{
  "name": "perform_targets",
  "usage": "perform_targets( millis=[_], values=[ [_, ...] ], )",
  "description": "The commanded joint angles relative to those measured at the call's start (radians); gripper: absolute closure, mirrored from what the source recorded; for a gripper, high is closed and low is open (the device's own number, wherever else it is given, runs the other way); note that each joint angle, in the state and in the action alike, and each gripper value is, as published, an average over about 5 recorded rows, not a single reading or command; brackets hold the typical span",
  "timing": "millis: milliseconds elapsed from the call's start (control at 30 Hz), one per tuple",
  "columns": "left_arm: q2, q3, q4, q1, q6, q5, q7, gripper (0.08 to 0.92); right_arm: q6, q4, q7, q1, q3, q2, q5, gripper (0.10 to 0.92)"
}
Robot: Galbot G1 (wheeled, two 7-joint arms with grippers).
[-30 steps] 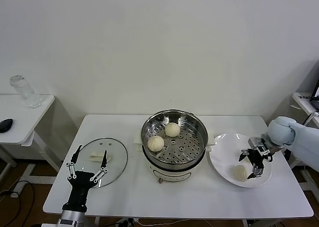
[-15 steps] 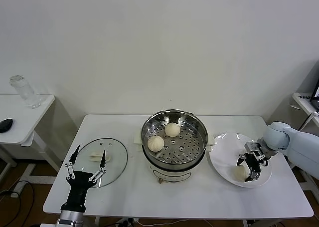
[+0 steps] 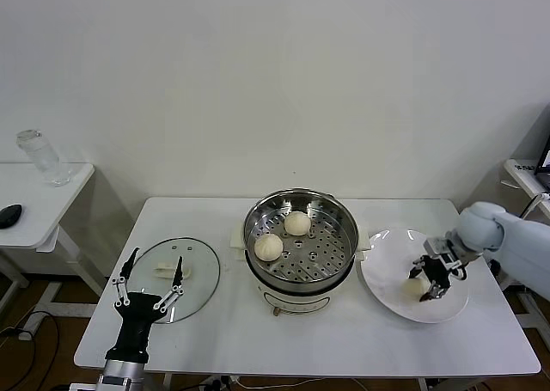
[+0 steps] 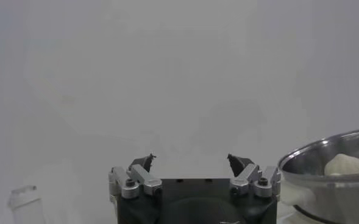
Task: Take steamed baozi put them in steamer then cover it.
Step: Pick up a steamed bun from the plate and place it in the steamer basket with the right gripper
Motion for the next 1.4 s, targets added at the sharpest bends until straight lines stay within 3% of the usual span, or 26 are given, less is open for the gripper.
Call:
perform_targets(
  millis=[33, 367, 667, 933, 1400],
  values=[
    [0.001, 0.003, -0.002, -0.002, 0.0, 0.0, 0.0, 0.177, 0.047, 0.032, -0.06, 0.175, 0.005, -0.001, 0.005, 0.413],
    [0.003, 0.006, -0.003, 0.008, -0.005, 0.004, 0.001, 0.177, 0.232, 0.067, -0.091, 0.534, -0.112, 0.163, 0.068, 0.414],
    [0.001, 0.003, 0.001, 0.01, -0.011, 0.004, 0.0, 0.177, 0.423, 0.138, -0.102, 0.624, -0.17, 0.356, 0.08, 0.41],
    [0.001, 0.004, 0.011, -0.002, -0.016, 0.003, 0.0, 0.177, 0.54, 0.267, -0.052, 0.507, -0.232, 0.404, -0.086, 0.414],
    [0.001, 0.001, 0.012, 0.002, -0.019, -0.001, -0.001, 0.177, 0.729, 0.303, 0.036, 0.368, -0.228, 0.429, -0.296, 0.406]
  ],
)
